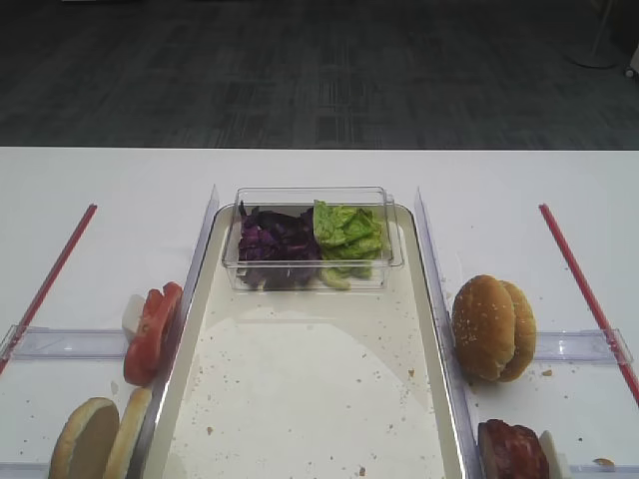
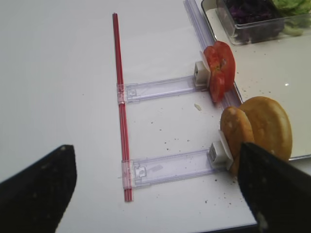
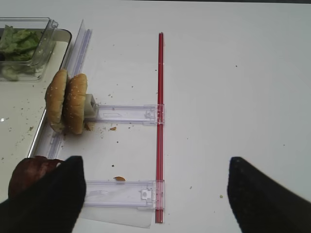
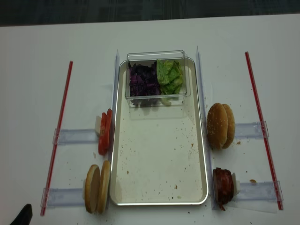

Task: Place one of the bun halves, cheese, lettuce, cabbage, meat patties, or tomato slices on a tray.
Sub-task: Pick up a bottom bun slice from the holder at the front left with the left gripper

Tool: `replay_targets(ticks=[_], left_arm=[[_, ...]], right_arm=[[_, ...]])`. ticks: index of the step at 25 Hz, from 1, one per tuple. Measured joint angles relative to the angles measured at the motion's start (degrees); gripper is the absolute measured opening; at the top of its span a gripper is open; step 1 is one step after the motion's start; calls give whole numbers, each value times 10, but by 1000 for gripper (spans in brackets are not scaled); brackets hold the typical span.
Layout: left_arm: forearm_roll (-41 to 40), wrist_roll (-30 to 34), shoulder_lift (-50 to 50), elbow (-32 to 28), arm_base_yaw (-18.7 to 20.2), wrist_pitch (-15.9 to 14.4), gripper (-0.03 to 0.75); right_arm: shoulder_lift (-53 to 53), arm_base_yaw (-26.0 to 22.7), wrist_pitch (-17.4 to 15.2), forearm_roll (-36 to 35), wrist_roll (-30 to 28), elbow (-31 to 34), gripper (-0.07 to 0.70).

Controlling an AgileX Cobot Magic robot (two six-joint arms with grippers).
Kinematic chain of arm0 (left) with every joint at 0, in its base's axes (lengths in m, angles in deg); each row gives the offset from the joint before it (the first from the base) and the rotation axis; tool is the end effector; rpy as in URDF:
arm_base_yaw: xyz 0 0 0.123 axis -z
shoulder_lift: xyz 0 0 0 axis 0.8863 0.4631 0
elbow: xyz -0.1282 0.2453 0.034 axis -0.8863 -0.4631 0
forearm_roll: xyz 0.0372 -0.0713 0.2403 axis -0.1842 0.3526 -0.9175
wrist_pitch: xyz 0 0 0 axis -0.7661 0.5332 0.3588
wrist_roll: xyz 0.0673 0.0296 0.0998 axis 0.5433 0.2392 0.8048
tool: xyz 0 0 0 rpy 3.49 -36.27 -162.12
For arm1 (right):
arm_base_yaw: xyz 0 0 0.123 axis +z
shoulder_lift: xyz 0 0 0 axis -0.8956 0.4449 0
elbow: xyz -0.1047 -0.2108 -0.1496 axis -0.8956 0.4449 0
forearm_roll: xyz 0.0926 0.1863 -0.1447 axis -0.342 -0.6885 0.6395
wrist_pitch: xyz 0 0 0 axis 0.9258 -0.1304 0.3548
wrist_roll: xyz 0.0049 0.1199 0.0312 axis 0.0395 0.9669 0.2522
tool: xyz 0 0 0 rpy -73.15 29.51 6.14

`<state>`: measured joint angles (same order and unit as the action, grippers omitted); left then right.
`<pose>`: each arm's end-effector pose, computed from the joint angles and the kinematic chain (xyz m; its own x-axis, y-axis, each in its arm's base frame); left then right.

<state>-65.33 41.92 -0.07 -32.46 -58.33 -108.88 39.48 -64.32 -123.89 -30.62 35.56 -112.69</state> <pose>0.0230 0.0001 0.2477 -0.5524 0.0455 -0.8324 0.0621 0.9980 0.0133 0.0274 0.0058 0.2496 -0.5233 -0.0108 -0.8521 -0.0386 0.9992 0.0110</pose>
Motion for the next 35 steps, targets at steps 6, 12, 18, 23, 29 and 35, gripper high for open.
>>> replay_targets(ticks=[6, 12, 18, 23, 29, 35], left_arm=[[0, 0, 0, 0, 0, 0, 618], [0, 0, 0, 0, 0, 0, 618], [0, 0, 0, 0, 0, 0, 618], [0, 0, 0, 0, 0, 0, 618], [26, 0, 29, 0, 0, 0, 618], [47, 0, 149, 15, 0, 0, 618]], right_arm=[[0, 0, 0, 0, 0, 0, 614], [0, 0, 0, 0, 0, 0, 614], [0, 0, 0, 0, 0, 0, 614], [0, 0, 0, 0, 0, 0, 614], [0, 0, 0, 0, 0, 0, 614], [0, 0, 0, 0, 0, 0, 614]])
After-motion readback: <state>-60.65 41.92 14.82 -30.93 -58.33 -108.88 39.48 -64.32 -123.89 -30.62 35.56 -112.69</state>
